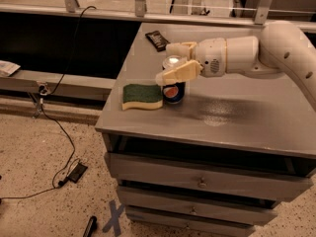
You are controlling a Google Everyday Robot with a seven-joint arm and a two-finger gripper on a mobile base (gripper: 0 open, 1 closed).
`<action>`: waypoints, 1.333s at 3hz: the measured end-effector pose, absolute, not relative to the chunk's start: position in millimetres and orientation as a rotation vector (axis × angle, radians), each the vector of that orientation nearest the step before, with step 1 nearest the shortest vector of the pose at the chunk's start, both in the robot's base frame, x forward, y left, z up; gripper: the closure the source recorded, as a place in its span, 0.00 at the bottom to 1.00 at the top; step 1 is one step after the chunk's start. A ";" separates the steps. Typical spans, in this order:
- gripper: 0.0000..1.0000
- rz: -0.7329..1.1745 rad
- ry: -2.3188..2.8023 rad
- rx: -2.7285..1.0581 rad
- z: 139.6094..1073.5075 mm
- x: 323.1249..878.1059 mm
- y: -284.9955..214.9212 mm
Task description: Move pepsi can near sponge
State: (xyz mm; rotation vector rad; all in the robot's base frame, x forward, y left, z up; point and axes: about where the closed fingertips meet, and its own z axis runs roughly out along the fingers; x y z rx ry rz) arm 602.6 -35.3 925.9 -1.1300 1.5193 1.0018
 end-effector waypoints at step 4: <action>0.00 0.800 1.460 -1.114 975.1 598.8 -132.9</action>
Offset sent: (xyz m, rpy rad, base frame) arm -0.0021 -0.1089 0.0391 -0.0479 -0.1355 -0.1300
